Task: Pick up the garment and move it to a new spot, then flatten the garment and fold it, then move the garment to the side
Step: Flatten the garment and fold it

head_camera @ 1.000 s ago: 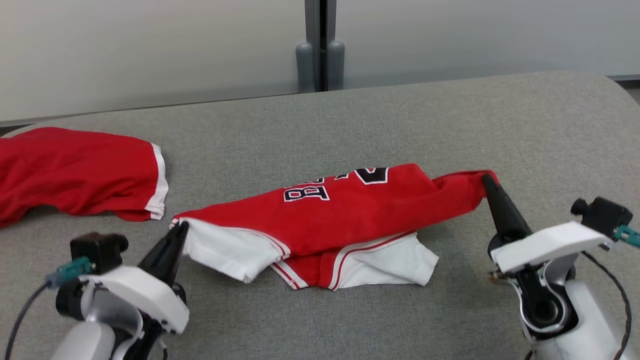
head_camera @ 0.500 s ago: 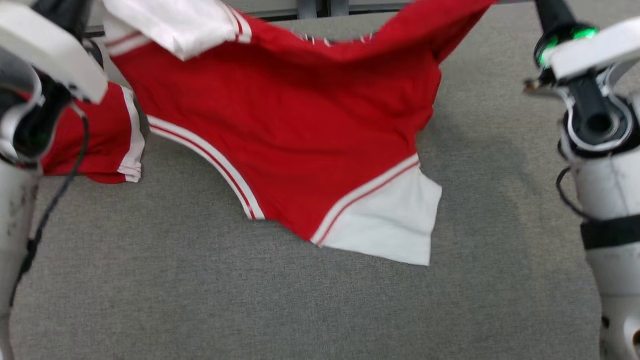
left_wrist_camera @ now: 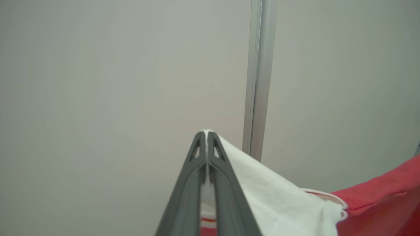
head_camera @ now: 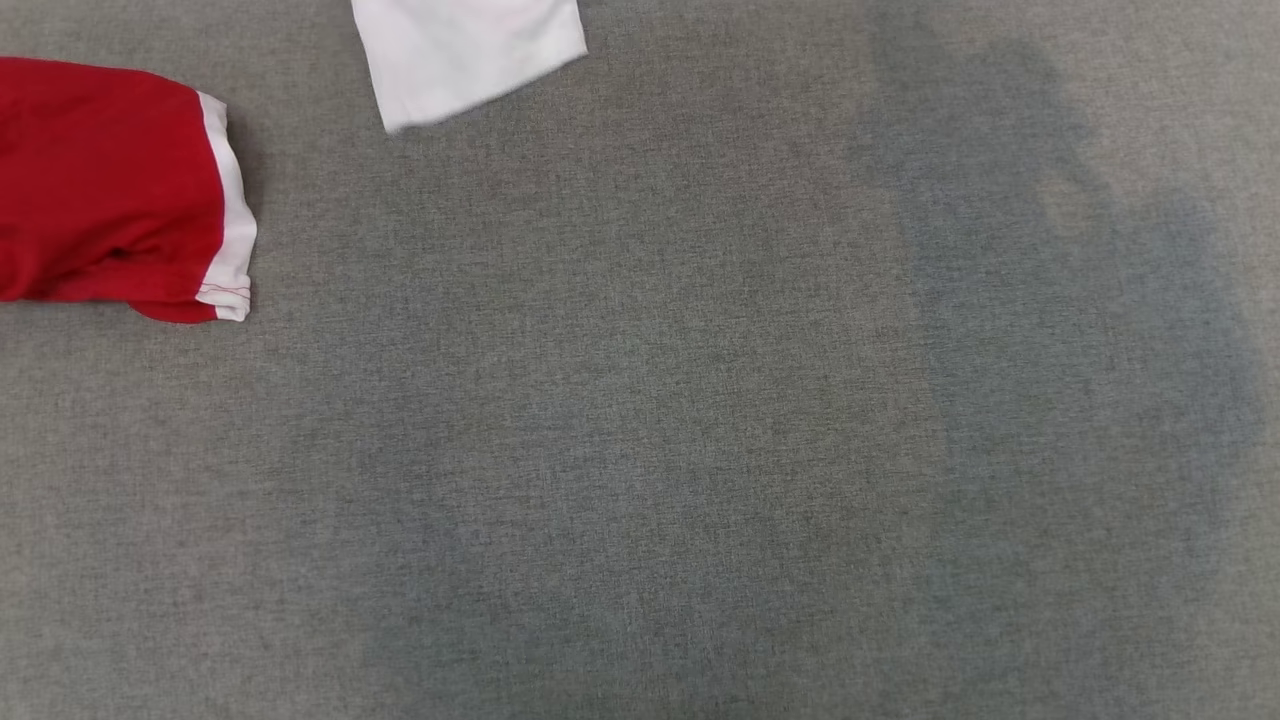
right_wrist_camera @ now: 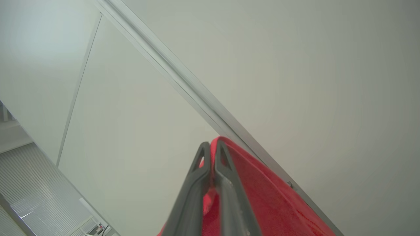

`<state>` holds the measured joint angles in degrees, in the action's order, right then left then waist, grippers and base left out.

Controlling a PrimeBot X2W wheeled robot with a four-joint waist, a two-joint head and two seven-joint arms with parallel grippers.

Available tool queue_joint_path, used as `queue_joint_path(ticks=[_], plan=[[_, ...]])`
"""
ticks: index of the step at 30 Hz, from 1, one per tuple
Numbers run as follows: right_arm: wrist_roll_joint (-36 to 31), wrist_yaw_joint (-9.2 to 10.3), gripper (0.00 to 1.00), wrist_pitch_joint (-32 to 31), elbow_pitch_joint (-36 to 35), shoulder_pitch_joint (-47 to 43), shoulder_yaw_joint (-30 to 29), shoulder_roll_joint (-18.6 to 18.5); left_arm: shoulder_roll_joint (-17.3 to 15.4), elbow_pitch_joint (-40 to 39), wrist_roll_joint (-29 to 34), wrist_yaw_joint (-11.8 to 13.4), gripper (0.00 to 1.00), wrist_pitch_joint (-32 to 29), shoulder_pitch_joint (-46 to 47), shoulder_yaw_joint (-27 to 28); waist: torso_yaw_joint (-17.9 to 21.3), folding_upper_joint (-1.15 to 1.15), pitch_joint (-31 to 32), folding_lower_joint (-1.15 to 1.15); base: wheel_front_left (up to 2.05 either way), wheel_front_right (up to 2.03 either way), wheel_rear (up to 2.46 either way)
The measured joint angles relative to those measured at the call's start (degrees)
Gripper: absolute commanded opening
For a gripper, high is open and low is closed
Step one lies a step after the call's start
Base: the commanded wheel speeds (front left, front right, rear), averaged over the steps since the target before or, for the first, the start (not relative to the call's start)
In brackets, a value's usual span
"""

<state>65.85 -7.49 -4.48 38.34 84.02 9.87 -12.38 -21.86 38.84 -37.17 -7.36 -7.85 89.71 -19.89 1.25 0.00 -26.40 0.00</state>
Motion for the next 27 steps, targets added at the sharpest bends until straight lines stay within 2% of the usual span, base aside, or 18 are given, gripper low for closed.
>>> queue_joint_path(ticks=[5, 12, 20, 27], plan=[[0.0, 0.00, 0.00, 0.5, 3.6, 3.8, 1.5, -1.6, 0.7, 2.7, -1.7, -0.1, 0.00, 0.8, 5.5, -4.3, 0.1, 0.00, 0.3, 0.00, 0.00, 0.00, 0.00], [0.9, 0.00, 0.00, -0.2, 5.5, 0.4, 5.0, -3.2, -0.5, 4.2, -4.1, -0.1, 0.00, -0.9, 4.6, -10.8, -0.4, 0.00, 1.0, 0.00, 0.00, 0.00, 0.00], [3.8, 0.01, 0.00, -3.4, 4.1, -16.0, 12.1, -5.1, -3.8, 2.8, -10.4, -0.1, 0.00, -6.2, -12.0, -18.0, -0.5, 0.00, 5.9, 0.00, 0.00, 0.00, 0.00], [7.1, 0.00, 0.00, -12.3, 2.4, -30.5, 19.6, -7.3, -8.0, 0.0, -19.4, -0.1, 0.00, -15.5, -30.2, -21.2, 0.1, 0.00, 13.5, 0.00, 0.00, 0.00, 0.00]])
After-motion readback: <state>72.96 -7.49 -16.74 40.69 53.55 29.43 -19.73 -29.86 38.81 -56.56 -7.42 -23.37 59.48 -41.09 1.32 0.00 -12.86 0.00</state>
